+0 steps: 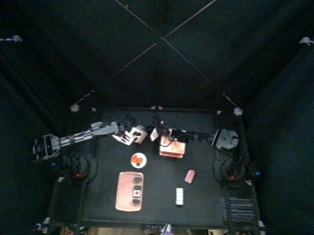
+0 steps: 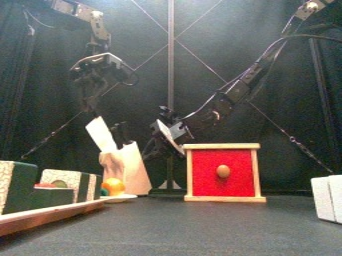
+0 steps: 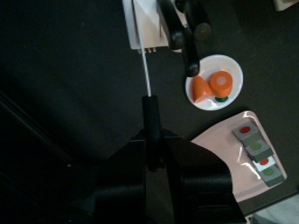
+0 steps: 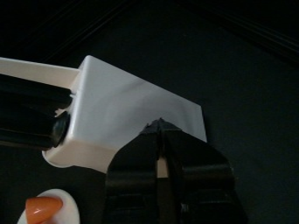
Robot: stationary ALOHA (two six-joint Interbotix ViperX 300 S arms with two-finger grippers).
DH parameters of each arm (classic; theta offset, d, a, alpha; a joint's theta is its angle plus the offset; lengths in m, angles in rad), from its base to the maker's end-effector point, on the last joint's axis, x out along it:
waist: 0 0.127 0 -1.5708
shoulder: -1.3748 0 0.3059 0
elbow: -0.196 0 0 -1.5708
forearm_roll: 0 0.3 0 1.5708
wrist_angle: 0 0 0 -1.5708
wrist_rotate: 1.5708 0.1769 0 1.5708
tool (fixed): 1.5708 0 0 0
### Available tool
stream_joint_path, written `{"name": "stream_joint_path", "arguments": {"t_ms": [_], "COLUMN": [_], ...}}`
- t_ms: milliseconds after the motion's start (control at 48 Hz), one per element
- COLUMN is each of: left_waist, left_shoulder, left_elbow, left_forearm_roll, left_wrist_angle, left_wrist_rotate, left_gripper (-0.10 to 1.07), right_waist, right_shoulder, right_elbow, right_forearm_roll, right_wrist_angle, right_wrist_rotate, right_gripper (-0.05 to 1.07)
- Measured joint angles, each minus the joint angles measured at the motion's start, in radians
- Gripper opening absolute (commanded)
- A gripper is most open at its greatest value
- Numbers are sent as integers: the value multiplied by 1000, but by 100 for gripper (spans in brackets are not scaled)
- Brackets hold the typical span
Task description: Put cleaver back in holder
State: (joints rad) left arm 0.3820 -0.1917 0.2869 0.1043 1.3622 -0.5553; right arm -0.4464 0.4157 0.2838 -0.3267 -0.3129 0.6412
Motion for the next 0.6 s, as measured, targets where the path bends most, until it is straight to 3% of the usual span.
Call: {"name": "stream_joint_path", "arguments": {"t_ms": [250,604], "left_waist": [3,18], "left_shoulder": [43,72], "left_elbow": [-26,-26], "left_forearm_roll": [0,11], "left_wrist_angle": [-31,-112], "left_wrist_rotate": [-5,-8], "left_gripper": [50,85], "right_waist": [-2,8], "right_shoulder": [2,5], "right_elbow": [0,2], "right_forearm_roll": [2,0], "right_wrist_angle": [0,0], "right_wrist_rotate": [0,0], "right_gripper": [36,35]}}
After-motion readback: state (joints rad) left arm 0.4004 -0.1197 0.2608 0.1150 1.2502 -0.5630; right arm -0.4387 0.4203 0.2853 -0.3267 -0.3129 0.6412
